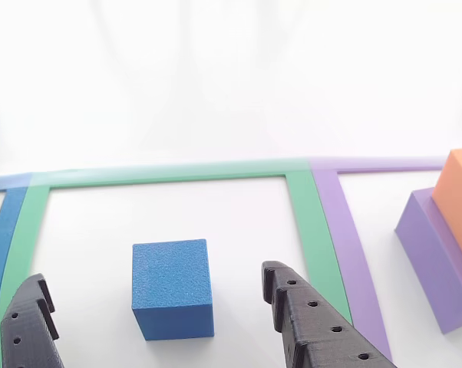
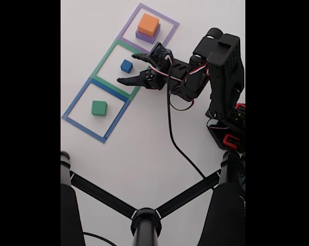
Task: Tower of hanoi
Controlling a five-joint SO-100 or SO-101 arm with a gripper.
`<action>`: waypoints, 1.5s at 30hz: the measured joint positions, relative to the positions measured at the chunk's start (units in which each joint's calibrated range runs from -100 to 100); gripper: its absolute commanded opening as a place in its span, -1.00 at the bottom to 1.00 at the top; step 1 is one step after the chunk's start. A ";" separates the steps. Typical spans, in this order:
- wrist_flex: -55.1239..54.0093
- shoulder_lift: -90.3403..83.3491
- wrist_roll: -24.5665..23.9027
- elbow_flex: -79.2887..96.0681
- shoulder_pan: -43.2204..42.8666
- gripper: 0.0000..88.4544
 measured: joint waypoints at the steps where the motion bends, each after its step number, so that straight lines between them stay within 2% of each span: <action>1: 0.00 0.51 0.00 -0.61 0.00 -0.34; 12: -2.09 4.56 0.00 -3.48 -0.08 -0.47; 33: -2.25 4.56 -0.39 -2.26 -2.46 -0.87; 45: -2.25 4.22 -0.20 -0.87 -2.37 -0.92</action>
